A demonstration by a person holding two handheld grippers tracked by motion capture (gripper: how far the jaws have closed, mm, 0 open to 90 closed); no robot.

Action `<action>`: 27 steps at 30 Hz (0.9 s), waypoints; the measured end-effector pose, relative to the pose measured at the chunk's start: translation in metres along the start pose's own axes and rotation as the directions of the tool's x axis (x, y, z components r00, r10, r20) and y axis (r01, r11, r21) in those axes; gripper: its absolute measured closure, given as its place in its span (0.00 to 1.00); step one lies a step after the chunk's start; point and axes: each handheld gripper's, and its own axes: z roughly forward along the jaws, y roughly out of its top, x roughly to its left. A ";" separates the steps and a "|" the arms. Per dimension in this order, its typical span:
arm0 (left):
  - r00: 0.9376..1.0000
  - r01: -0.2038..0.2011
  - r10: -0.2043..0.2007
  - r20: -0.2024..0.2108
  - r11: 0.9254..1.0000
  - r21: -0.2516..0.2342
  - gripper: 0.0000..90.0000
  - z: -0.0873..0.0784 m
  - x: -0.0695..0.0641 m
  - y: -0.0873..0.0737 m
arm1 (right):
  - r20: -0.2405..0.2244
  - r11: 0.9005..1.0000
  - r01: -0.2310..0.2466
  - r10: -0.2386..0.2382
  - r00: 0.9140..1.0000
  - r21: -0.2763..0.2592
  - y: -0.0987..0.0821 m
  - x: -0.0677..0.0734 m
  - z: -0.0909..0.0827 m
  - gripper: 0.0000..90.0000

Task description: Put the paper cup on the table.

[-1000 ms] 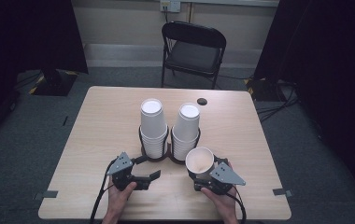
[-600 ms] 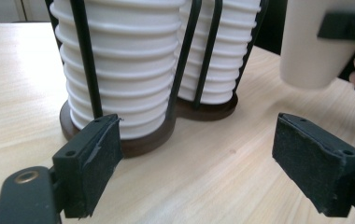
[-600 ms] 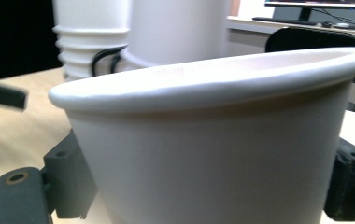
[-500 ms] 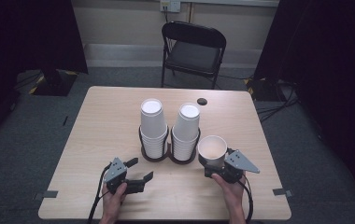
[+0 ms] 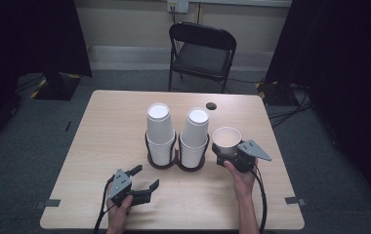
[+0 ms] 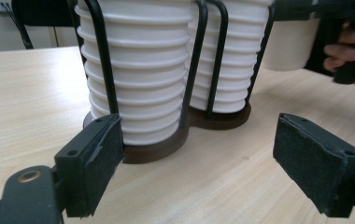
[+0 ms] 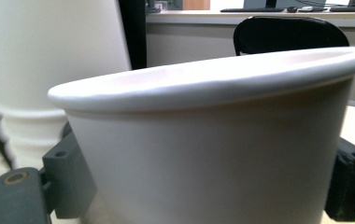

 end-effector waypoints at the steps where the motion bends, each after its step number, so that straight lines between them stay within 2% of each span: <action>1: 1.000 -0.002 0.002 0.002 1.000 0.000 0.17 0.000 0.000 0.000 | 0.002 1.000 0.000 0.000 1.000 0.011 0.000 -0.001 0.004 0.12; 5: 1.000 -0.025 0.025 0.000 1.000 0.009 0.17 0.001 -0.001 0.000 | 0.016 0.999 -0.006 0.005 1.000 0.040 -0.004 -0.006 0.017 0.12; 7: 1.000 -0.029 0.029 -0.007 1.000 0.005 0.17 0.000 -0.002 0.000 | 0.031 0.999 -0.010 0.009 0.999 0.032 -0.005 -0.010 0.022 0.12; 10: 1.000 -0.028 0.028 -0.015 1.000 -0.010 0.17 -0.001 -0.002 0.000 | 0.055 0.998 -0.053 0.052 0.997 0.017 -0.008 -0.018 0.027 0.12; 12: 0.999 -0.030 0.030 -0.030 0.999 -0.018 0.18 -0.002 -0.004 -0.001 | 0.072 0.998 -0.062 0.060 0.996 0.029 -0.013 -0.023 0.032 0.12; 13: 0.999 -0.039 0.039 -0.034 0.999 -0.018 0.18 -0.002 -0.004 -0.001 | 0.085 0.998 -0.055 0.051 0.995 0.041 -0.017 -0.026 0.035 0.12; 18: 0.999 -0.038 0.038 -0.037 0.999 -0.022 0.18 -0.002 -0.005 -0.001 | 0.102 0.998 -0.051 0.047 0.994 0.034 -0.021 -0.029 0.040 0.12; 20: 0.998 -0.039 0.038 -0.043 0.999 -0.026 0.18 -0.002 -0.005 -0.001 | 0.097 0.997 -0.048 0.043 0.994 0.054 -0.021 -0.029 0.045 0.12; 21: 0.998 -0.043 0.042 -0.038 0.999 -0.026 0.18 -0.002 -0.005 -0.001 | 0.109 0.998 -0.026 0.019 0.994 0.065 -0.018 -0.028 0.048 0.12; 25: 0.998 -0.043 0.043 -0.041 0.999 -0.014 0.18 -0.001 -0.005 -0.001 | 0.111 0.998 -0.018 0.011 0.994 0.056 -0.016 -0.026 0.050 0.12; 27: 0.998 -0.040 0.039 -0.041 0.999 -0.012 0.18 -0.001 -0.005 -0.001 | 0.107 0.997 -0.018 0.010 0.994 0.069 -0.017 -0.026 0.053 0.12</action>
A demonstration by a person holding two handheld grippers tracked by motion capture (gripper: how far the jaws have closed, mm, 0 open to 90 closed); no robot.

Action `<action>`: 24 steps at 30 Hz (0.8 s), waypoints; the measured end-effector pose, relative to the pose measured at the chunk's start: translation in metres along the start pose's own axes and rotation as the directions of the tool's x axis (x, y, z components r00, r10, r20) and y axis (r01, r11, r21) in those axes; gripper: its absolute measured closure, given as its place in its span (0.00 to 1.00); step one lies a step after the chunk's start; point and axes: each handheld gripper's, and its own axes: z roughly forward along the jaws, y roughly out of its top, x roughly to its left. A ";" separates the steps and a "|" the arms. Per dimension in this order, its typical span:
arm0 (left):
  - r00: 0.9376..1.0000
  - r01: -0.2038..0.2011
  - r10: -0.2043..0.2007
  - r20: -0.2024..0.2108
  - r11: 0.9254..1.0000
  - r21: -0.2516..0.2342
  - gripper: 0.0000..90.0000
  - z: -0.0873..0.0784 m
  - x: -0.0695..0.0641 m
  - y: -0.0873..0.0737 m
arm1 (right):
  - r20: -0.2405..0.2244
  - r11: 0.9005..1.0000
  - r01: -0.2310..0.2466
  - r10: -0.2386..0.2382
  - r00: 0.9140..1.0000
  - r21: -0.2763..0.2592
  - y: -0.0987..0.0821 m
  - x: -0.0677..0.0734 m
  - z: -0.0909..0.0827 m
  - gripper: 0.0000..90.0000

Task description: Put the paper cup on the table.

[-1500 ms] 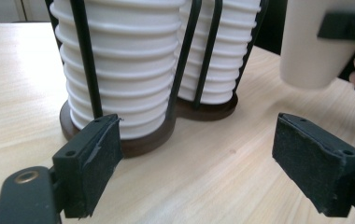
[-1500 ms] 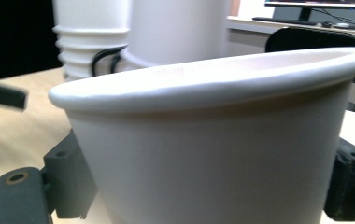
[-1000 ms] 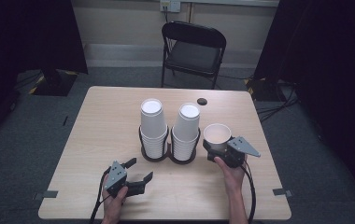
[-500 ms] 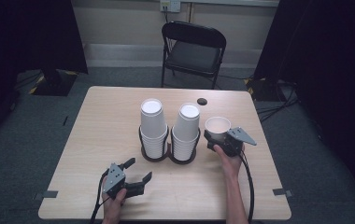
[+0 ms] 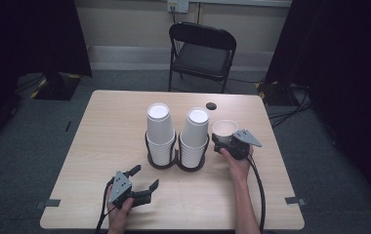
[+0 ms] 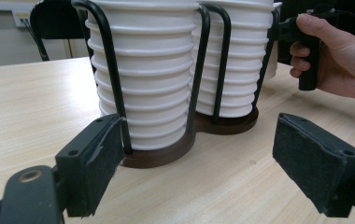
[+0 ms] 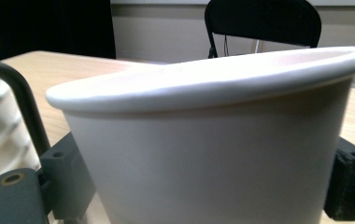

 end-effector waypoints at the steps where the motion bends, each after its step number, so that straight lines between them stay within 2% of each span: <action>1: 1.000 -0.001 0.001 0.001 1.000 -0.005 0.18 -0.001 0.000 0.000 | 0.004 1.000 -0.006 0.006 1.000 0.006 -0.001 -0.001 0.001 0.12; 10: 1.000 -0.001 0.001 -0.001 1.000 -0.020 0.18 -0.002 0.000 -0.001 | 0.021 0.999 -0.040 0.039 0.999 0.008 -0.009 -0.001 0.001 0.12; 12: 1.000 -0.002 0.002 0.001 1.000 -0.019 0.18 -0.002 0.000 -0.001 | 0.032 0.999 -0.025 0.024 0.999 0.029 -0.010 -0.001 0.000 0.13; 13: 1.000 -0.001 0.001 0.000 1.000 -0.017 0.18 -0.002 0.000 -0.001 | 0.020 0.999 -0.035 0.035 0.999 0.036 -0.010 -0.001 -0.001 0.13; 17: 1.000 0.016 -0.016 0.003 1.000 -0.010 0.18 -0.001 0.001 0.000 | 0.041 0.996 -0.036 0.032 0.999 0.083 -0.010 0.001 -0.004 0.14; 24: 1.000 0.006 -0.006 0.007 1.000 -0.010 0.18 -0.001 0.001 0.000 | 0.042 0.988 -0.042 0.036 0.998 0.147 -0.015 -0.002 -0.003 0.14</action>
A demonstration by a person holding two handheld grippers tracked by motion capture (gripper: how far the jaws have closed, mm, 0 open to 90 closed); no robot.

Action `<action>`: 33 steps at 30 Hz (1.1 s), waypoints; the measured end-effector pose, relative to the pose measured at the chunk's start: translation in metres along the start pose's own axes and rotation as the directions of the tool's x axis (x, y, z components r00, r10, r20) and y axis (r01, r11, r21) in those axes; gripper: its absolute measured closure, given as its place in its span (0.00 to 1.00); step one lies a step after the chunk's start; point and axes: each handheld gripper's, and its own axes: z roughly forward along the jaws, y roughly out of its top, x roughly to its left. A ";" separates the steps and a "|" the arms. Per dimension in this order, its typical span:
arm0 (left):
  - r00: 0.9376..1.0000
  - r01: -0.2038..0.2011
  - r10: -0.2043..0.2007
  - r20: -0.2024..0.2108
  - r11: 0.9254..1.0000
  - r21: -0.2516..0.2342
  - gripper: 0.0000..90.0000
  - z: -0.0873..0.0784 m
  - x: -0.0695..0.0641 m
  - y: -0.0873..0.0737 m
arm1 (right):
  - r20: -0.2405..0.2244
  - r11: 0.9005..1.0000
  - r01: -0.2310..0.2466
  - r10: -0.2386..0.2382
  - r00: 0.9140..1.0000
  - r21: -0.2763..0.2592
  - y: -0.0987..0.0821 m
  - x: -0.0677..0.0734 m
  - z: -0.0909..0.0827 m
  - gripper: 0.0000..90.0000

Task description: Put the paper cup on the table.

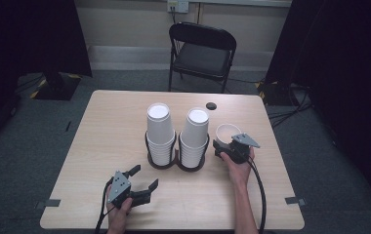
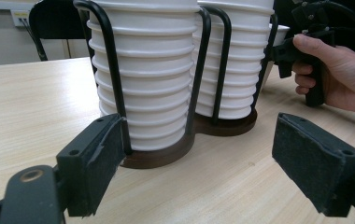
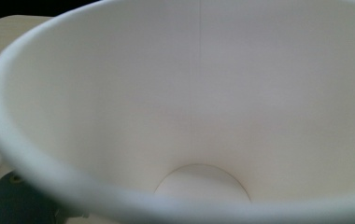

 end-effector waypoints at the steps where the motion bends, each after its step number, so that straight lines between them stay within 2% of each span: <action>1: 1.000 0.003 -0.003 -0.002 1.000 -0.001 0.18 0.000 0.000 0.000 | 0.003 1.000 0.002 -0.002 1.000 0.005 0.000 0.000 0.000 0.14; 4: 1.000 0.007 -0.007 0.000 1.000 -0.002 0.18 0.000 0.000 0.000 | 0.000 0.999 0.001 -0.001 1.000 0.039 -0.001 -0.001 -0.001 0.14; 16: 1.000 0.011 -0.011 0.007 1.000 0.001 0.18 0.000 0.001 0.000 | 0.013 0.994 0.002 -0.003 1.000 0.107 -0.006 -0.001 -0.012 0.14; 20: 1.000 0.001 -0.001 0.009 1.000 -0.003 0.18 0.000 0.001 0.000 | 0.014 0.994 0.006 -0.008 1.000 0.108 -0.007 0.003 -0.019 0.15; 23: 1.000 0.011 -0.011 0.006 1.000 -0.002 0.18 0.000 0.001 0.000 | 0.017 0.994 -0.001 -0.001 1.000 0.106 -0.009 0.004 -0.026 0.15; 25: 1.000 0.009 -0.009 0.002 1.000 -0.005 0.18 0.000 0.000 0.000 | 0.040 0.992 -0.010 0.006 0.999 0.124 -0.011 0.004 -0.030 0.15; 28: 1.000 0.010 -0.010 -0.006 1.000 -0.006 0.18 0.000 0.000 0.000 | 0.024 0.995 -0.042 0.040 0.999 0.093 -0.013 0.004 -0.039 0.15; 33: 1.000 0.003 -0.003 -0.031 1.000 -0.001 0.18 0.000 -0.001 0.000 | 0.025 0.998 -0.048 0.047 0.999 0.044 -0.015 0.008 -0.057 0.15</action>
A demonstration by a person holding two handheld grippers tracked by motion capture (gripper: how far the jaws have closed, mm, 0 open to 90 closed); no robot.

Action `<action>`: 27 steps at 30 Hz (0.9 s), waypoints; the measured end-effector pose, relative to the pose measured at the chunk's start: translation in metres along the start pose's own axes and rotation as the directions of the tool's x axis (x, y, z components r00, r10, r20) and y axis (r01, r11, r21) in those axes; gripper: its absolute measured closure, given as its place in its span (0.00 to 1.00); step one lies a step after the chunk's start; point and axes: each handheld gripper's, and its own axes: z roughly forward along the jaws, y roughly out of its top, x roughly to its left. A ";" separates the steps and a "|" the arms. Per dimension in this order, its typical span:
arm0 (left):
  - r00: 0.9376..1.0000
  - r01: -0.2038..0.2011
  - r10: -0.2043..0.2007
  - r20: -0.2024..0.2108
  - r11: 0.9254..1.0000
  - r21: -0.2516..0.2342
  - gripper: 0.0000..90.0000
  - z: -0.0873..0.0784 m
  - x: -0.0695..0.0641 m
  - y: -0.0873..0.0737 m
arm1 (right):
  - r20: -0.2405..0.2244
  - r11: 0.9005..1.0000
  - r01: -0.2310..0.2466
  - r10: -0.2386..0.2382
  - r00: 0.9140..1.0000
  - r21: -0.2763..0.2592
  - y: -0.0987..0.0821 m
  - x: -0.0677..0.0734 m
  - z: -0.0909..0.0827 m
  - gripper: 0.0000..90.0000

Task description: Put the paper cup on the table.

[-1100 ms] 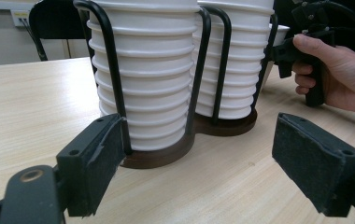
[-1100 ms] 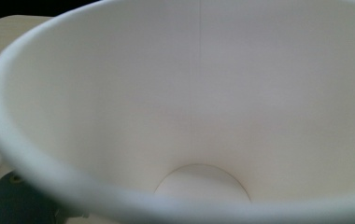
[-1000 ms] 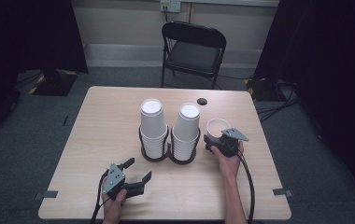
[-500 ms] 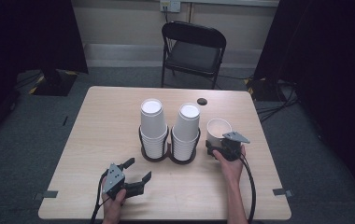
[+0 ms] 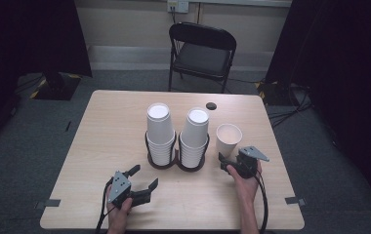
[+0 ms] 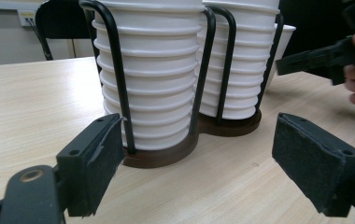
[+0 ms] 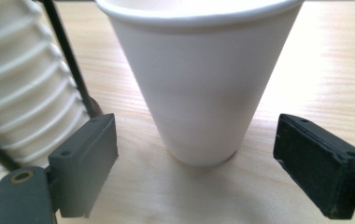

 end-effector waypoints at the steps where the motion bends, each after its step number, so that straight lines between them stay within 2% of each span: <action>1: 1.000 0.000 0.000 -0.003 1.000 -0.002 0.18 0.000 0.000 0.000 | -0.002 1.000 -0.006 0.006 1.000 -0.009 -0.001 0.001 -0.003 0.15; 6: 1.000 0.006 -0.006 -0.012 1.000 0.001 0.18 0.000 -0.001 0.000 | -0.019 0.996 -0.008 0.006 1.000 -0.089 -0.009 0.008 -0.021 0.16; 10: 1.000 0.010 -0.010 -0.027 1.000 0.004 0.17 0.001 -0.001 0.000 | -0.058 0.993 0.004 -0.011 0.998 -0.116 -0.015 0.017 -0.031 0.15; 14: 0.999 0.016 -0.016 -0.039 1.000 0.007 0.17 0.001 -0.001 0.000 | -0.061 0.988 0.037 -0.046 0.997 -0.149 -0.022 0.030 -0.040 0.15; 17: 0.999 0.027 -0.026 -0.046 1.000 0.010 0.17 0.001 -0.001 0.000 | -0.089 0.983 0.032 -0.049 0.995 -0.178 -0.028 0.040 -0.045 0.15; 23: 0.998 0.024 -0.023 -0.053 1.000 0.021 0.17 -0.001 -0.002 0.000 | -0.130 0.974 0.041 -0.072 0.989 -0.222 -0.038 0.060 -0.051 0.15; 26: 0.998 0.024 -0.024 -0.059 1.000 0.007 0.17 -0.003 -0.002 -0.001 | -0.187 0.968 0.033 -0.082 0.979 -0.250 -0.042 0.065 -0.052 0.15; 27: 0.998 0.020 -0.019 -0.063 1.000 0.004 0.17 -0.004 -0.003 -0.001 | -0.178 0.969 0.041 -0.086 0.980 -0.243 -0.044 0.066 -0.052 0.15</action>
